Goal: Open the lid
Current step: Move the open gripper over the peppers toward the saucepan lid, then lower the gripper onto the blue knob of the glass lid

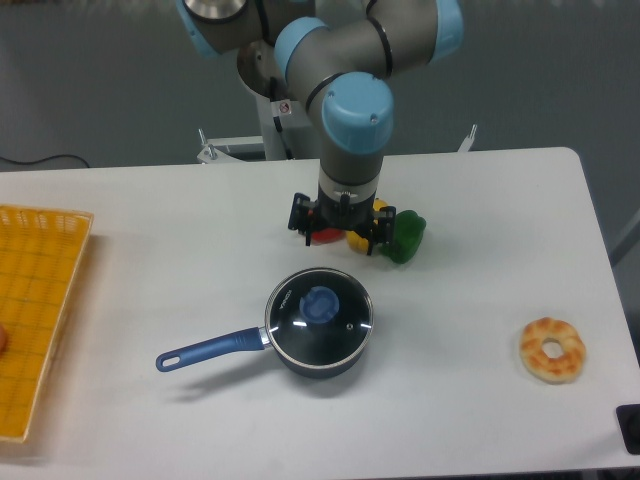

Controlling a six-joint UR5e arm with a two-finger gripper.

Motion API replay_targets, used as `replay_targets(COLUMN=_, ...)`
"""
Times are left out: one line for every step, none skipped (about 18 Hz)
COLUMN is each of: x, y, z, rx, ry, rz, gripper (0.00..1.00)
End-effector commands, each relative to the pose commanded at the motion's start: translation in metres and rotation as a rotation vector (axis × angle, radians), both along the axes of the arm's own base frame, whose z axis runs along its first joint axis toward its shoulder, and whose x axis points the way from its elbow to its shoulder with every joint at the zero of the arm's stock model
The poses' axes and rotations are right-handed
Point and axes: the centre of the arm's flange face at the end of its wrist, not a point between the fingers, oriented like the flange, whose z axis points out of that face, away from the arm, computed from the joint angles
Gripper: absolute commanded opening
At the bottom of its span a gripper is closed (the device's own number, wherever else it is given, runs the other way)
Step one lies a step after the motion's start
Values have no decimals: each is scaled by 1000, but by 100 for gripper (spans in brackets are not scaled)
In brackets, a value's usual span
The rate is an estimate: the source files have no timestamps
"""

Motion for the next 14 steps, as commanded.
replay_targets(x=-1, y=6, z=0, rx=-1, ry=1, rz=14, gripper=100)
replay_targets(x=0, y=12, z=0, rx=-1, ry=3, rz=22, gripper=100)
replay_targets(x=0, y=16, z=0, rx=0, ry=6, rz=28, gripper=100)
replay_targets(x=0, y=17, z=-1, rx=0, ry=3, rz=35, gripper=100)
replay_targets(x=0, y=17, z=-1, rx=-1, ry=2, rz=40, gripper=100)
replay_targets(x=1, y=17, z=-1, rx=0, ry=3, rz=45, gripper=100)
replay_targets(x=1, y=18, z=0, rx=2, ry=2, rz=51, gripper=100)
replay_targets(x=5, y=21, z=0, rx=3, ry=3, rz=51, gripper=100)
replay_targets(x=8, y=25, z=-1, rx=8, ry=10, rz=58, gripper=100)
replay_targets(x=10, y=30, z=-3, rx=17, ry=19, rz=74, gripper=100)
replay_targets(x=9, y=34, z=-7, rx=27, ry=26, rz=103, gripper=100)
replay_targets(x=10, y=38, z=-7, rx=38, ry=36, rz=120, gripper=100)
replay_targets(x=12, y=40, z=-7, rx=43, ry=39, rz=129, gripper=100)
replay_targets(x=12, y=42, z=-10, rx=42, ry=37, rz=136, gripper=100)
